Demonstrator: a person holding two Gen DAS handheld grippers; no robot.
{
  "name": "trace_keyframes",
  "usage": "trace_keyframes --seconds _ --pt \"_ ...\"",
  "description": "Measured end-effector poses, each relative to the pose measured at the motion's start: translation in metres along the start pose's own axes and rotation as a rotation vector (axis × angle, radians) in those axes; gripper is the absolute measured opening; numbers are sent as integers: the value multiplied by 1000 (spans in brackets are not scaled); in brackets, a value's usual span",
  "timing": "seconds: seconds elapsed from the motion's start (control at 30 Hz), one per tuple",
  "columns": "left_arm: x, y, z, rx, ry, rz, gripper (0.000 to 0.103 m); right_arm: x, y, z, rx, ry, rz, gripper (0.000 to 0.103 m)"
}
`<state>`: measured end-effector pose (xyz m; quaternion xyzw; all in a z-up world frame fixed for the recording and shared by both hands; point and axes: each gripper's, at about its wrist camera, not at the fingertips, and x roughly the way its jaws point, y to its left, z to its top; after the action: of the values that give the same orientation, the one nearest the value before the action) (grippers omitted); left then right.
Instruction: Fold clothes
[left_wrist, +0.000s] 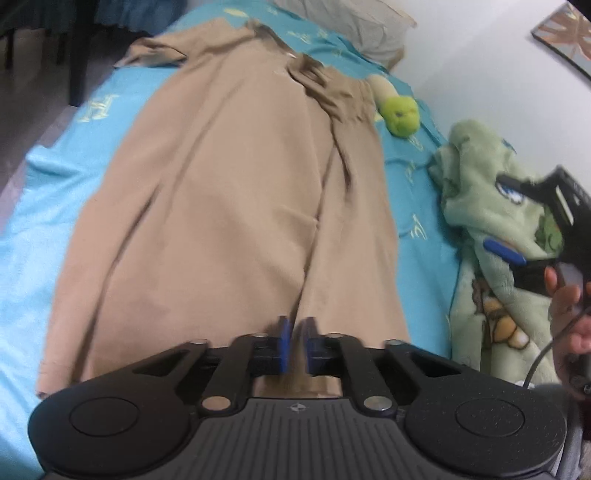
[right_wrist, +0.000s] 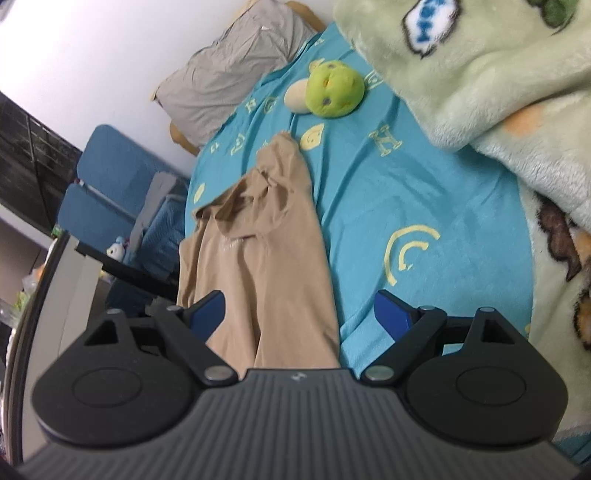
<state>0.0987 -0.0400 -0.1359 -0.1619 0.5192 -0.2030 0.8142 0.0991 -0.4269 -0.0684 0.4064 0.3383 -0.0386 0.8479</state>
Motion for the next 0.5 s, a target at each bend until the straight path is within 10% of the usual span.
trace_keyframes --seconds 0.2,0.5 --pt "-21 21 15 -58 -47 246 80 4 5 -4 -20 15 -3 89" --pt "-3 55 27 -51 121 367 81 13 16 -9 -91 52 -6 89"
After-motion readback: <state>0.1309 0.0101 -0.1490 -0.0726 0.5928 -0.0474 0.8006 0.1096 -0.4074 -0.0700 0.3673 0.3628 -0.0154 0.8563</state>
